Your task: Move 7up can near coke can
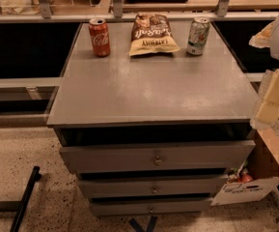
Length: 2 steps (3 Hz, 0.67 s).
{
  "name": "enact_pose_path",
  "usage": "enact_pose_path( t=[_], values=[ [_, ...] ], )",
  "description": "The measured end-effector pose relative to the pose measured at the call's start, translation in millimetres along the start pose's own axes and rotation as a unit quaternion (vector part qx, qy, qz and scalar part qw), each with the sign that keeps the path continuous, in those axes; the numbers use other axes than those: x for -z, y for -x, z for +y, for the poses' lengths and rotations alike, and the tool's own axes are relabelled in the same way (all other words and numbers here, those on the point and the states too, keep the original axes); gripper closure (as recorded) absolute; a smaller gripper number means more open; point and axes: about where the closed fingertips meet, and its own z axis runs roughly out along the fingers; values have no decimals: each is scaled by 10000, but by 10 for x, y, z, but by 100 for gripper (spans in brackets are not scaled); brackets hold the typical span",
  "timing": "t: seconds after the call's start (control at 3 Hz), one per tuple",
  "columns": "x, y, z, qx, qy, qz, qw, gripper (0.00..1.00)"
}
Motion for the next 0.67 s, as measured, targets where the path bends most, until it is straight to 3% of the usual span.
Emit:
enact_pose_path(
  t=[0.33, 0.67],
  values=[
    [0, 0, 0, 0, -1, 0, 10000, 0],
    [-176, 159, -164, -189, 85, -514, 9985, 0]
  ],
)
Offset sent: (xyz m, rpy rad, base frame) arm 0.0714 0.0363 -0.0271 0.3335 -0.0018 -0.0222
